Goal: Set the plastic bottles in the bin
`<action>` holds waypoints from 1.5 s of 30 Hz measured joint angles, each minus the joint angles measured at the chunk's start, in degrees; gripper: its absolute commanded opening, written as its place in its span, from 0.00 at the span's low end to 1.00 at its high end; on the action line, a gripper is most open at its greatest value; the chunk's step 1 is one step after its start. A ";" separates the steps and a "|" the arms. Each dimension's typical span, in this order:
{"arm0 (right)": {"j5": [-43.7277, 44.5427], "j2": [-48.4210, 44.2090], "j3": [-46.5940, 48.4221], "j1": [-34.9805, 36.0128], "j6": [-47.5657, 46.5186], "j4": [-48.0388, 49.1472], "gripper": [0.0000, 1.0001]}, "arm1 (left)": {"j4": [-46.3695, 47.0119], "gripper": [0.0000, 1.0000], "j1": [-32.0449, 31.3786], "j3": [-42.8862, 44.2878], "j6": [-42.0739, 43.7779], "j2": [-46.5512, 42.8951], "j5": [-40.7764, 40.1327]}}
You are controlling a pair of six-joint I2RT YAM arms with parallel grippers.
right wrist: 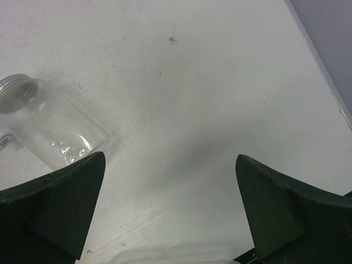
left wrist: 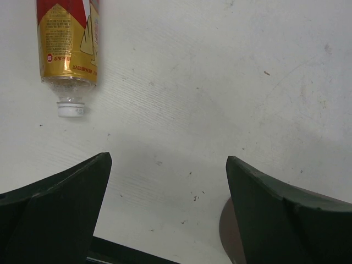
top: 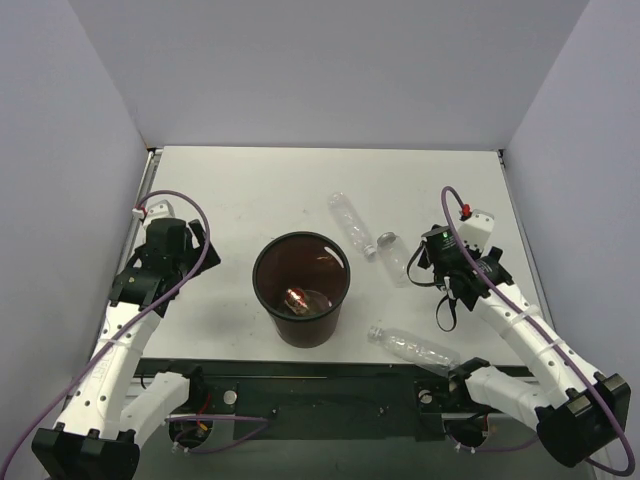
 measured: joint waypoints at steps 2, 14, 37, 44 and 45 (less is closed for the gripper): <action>0.42 0.61 0.02 0.26 0.48 -0.24 1.00 | 0.22 0.97 0.00 -0.15 -0.17 -0.07 0.24; 0.59 -0.87 -0.02 1.01 1.09 -0.66 1.00 | -4.24 0.97 0.61 12.04 0.66 4.52 1.51; -0.24 -3.80 -2.38 2.10 2.67 -0.70 1.00 | -15.82 0.90 -27.41 28.92 3.45 12.94 9.97; -0.26 -3.67 -2.40 2.12 2.73 -0.68 1.00 | -18.47 0.65 -30.51 26.67 3.98 17.22 4.59; -0.26 -3.65 -2.40 2.12 2.75 -0.68 1.00 | -18.58 0.61 -30.58 26.36 4.00 17.73 3.96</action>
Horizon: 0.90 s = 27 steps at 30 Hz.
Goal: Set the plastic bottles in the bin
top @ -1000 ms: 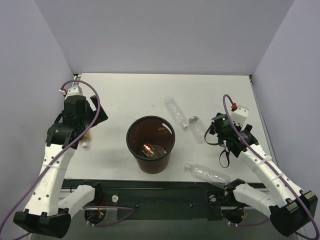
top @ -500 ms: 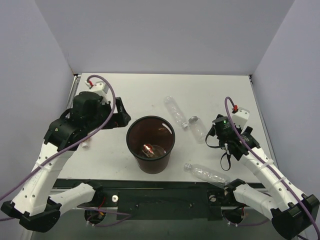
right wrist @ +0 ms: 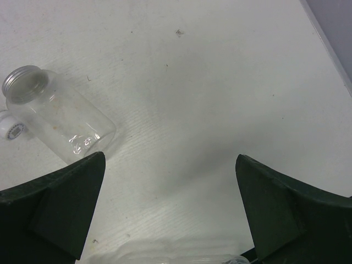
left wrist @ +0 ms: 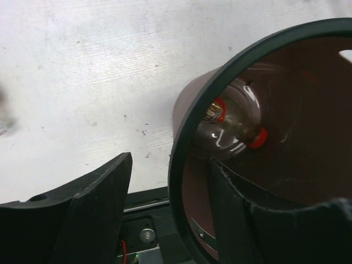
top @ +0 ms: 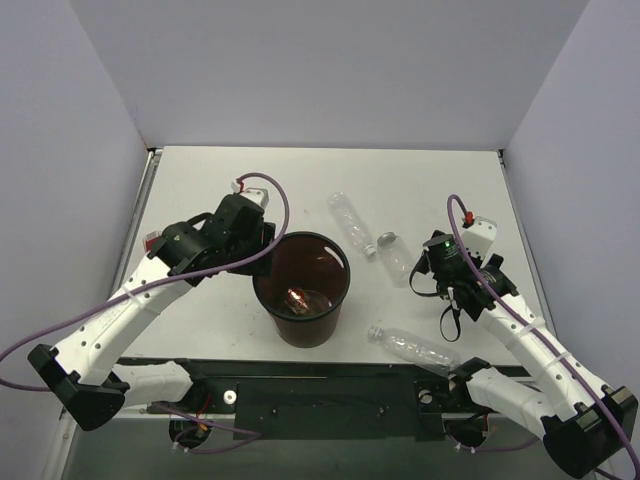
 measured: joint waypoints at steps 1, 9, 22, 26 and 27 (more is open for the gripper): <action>0.00 0.04 0.00 0.00 0.00 -0.02 1.00 | -0.22 0.58 0.00 -0.20 0.02 0.55 -0.61; 0.00 0.07 0.00 0.00 -0.02 -0.04 1.00 | -0.50 0.12 -0.39 -0.55 0.39 2.60 -4.15; -0.02 0.17 0.00 0.00 0.09 -0.17 1.00 | -2.78 0.00 17.27 4.28 1.90 2.89 -11.72; -0.02 0.11 0.00 0.00 0.22 -0.26 1.00 | 0.28 0.00 28.59 4.28 0.90 3.56 -8.48; -0.02 0.00 0.00 0.00 0.24 -0.35 1.00 | 1.36 0.00 30.75 4.28 0.20 4.00 -7.32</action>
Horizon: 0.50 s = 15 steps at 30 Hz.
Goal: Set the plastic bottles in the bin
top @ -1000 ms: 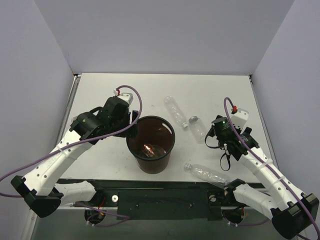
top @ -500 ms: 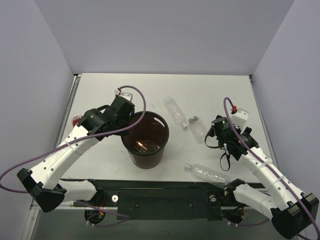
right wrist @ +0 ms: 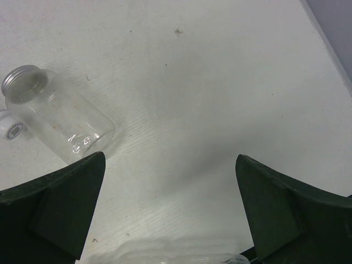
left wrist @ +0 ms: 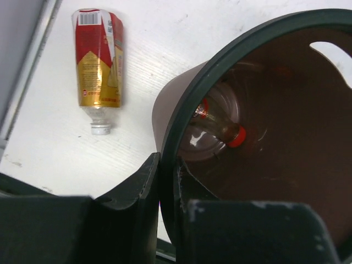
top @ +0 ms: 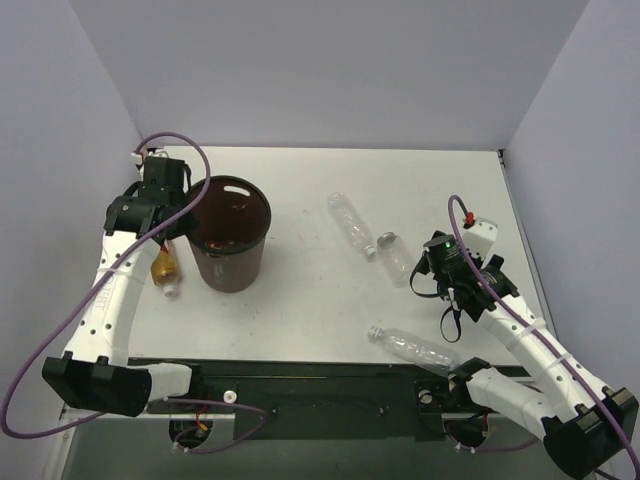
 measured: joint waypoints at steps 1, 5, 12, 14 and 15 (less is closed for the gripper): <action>0.00 -0.15 -0.02 0.00 0.00 -0.09 1.00 | 0.68 0.00 0.98 0.00 -0.35 0.33 0.74; 0.02 -1.73 -0.83 0.00 0.35 -0.37 1.00 | 4.68 0.00 3.52 0.00 -3.04 2.75 7.04; 0.00 -2.82 -0.94 0.02 1.07 -1.60 1.00 | 13.25 0.00 2.97 0.00 -8.79 10.40 18.71; 0.00 -2.99 -0.96 0.02 1.16 -1.81 1.00 | 14.69 0.00 2.64 0.22 -9.81 12.35 19.96; 0.00 -3.08 -0.98 0.02 1.22 -1.84 1.00 | 15.45 0.00 2.49 0.98 -10.29 13.14 20.39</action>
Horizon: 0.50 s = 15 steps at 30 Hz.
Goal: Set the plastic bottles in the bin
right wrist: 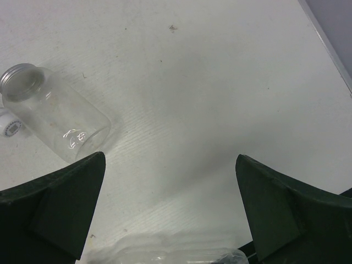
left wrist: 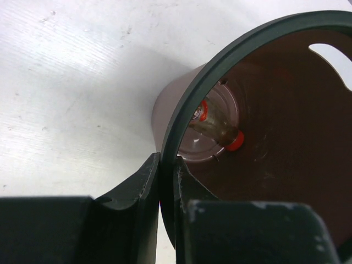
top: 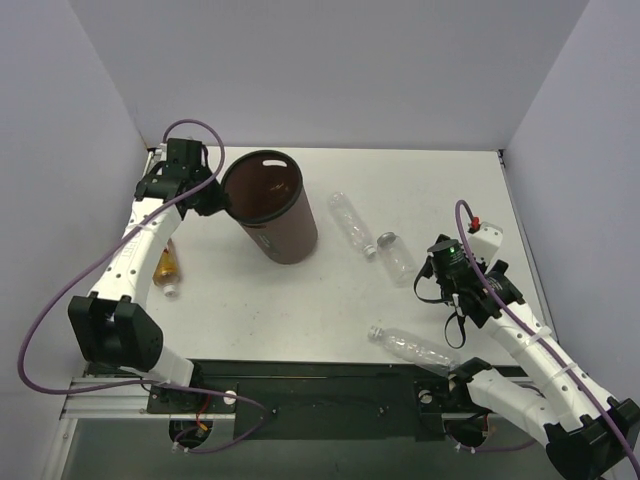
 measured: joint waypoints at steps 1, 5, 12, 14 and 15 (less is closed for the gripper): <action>0.00 -0.04 -0.02 0.00 0.04 0.00 1.00 | 0.66 0.00 -0.15 0.48 -0.33 0.74 0.28; -0.11 -0.15 -0.15 0.00 0.31 -0.33 1.00 | 2.56 0.51 -2.01 1.25 -1.51 2.91 0.09; -0.17 -0.17 -0.15 0.00 0.48 -0.66 1.00 | 1.75 0.86 -3.91 2.49 -1.64 3.41 -0.63; -0.17 -0.15 -0.22 0.00 0.48 -0.63 1.00 | 0.59 0.87 -3.87 3.89 -1.20 3.10 -2.05; -0.17 -0.11 -0.26 0.00 0.48 -0.63 1.00 | 0.11 0.87 -3.82 4.52 -0.96 2.82 -2.82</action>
